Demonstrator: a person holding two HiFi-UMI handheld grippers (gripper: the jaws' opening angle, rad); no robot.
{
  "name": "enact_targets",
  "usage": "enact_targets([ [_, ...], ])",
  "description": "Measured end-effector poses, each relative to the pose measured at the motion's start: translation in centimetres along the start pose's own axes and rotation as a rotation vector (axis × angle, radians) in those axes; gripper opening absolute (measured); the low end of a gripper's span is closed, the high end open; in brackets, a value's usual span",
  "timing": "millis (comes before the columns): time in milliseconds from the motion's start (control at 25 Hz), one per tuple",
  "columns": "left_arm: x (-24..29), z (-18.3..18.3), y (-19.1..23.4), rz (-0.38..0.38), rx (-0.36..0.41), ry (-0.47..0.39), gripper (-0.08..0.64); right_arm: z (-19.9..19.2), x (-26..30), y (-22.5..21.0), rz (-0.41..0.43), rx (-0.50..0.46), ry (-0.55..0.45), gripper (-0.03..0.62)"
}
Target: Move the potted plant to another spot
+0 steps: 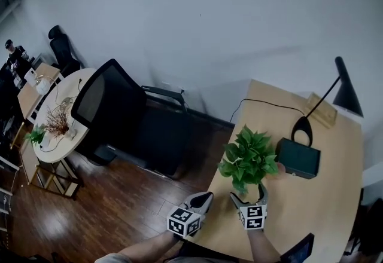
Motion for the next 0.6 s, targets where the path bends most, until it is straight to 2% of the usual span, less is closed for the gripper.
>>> enact_targets([
  [280,-2.1,1.6,-1.2,-0.032,0.016,-0.066,-0.006,3.5,-6.2,1.7,0.02,0.059,-0.09,0.529],
  [440,-3.3,2.7,-2.5,-0.073,0.038,-0.089,-0.006,6.0,-10.2,3.6,0.055,0.042,-0.161,0.479],
  [600,-4.0,4.0,-3.3,-0.103,0.064,-0.134,-0.006,8.2,-12.7,5.2,0.061,0.018,-0.229,0.39],
])
Point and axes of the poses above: the fingertips, and each gripper's own axes: x forward along the fingers, y to its left, z out of its top, the point moved 10 cm from there along -x, backward along the fingers, and after that the axes turned 4 degrees about z, right-handed, at the moved point
